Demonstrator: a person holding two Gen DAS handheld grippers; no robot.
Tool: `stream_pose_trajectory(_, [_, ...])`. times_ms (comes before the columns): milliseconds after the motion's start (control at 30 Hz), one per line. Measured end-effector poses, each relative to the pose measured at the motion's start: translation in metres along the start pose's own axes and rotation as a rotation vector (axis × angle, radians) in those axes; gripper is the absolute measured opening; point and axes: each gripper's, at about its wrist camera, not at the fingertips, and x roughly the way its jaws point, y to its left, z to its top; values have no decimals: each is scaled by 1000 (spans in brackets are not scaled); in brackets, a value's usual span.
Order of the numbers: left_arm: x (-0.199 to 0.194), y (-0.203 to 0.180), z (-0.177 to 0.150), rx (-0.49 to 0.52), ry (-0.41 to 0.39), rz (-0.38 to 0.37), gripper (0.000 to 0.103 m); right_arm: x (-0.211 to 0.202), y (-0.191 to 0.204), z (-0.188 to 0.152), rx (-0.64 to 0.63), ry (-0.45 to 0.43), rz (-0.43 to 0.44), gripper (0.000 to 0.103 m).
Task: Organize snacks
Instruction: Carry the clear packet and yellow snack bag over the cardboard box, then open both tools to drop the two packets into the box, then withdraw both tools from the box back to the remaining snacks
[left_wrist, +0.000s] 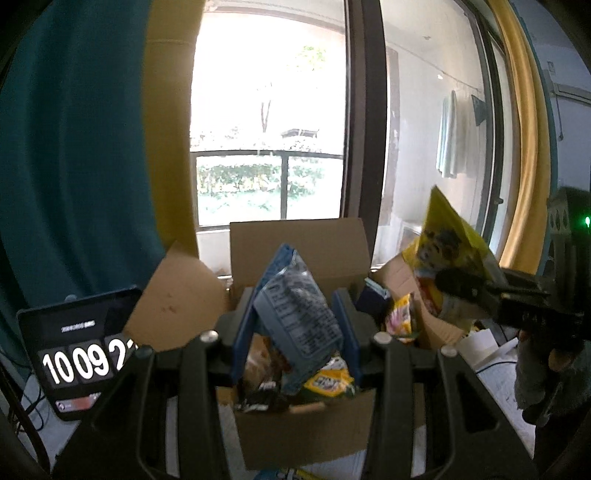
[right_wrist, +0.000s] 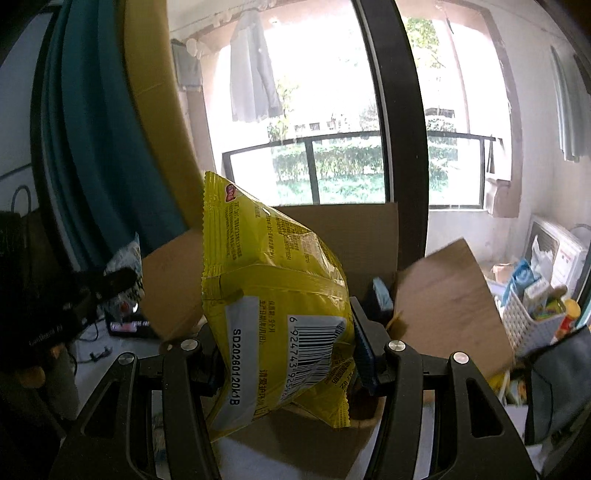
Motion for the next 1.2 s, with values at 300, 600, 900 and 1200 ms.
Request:
stream_pose_trajectory(300, [48,-11,10,42,15,11,43,40,-23,19,43,-55,-40,58])
stream_pose_trajectory(600, [96,-17,8,17,89,22,50,64,-33,14,85,-43,-54,59])
stream_pose_trajectory(900, [85,-14,10,-8,91,45,79,67,-17,21,51,-33,-44,77])
stream_pose_trajectory(1200, [40,-2,12,-10,56,75,80,55,4,20,20,-39,-21,77])
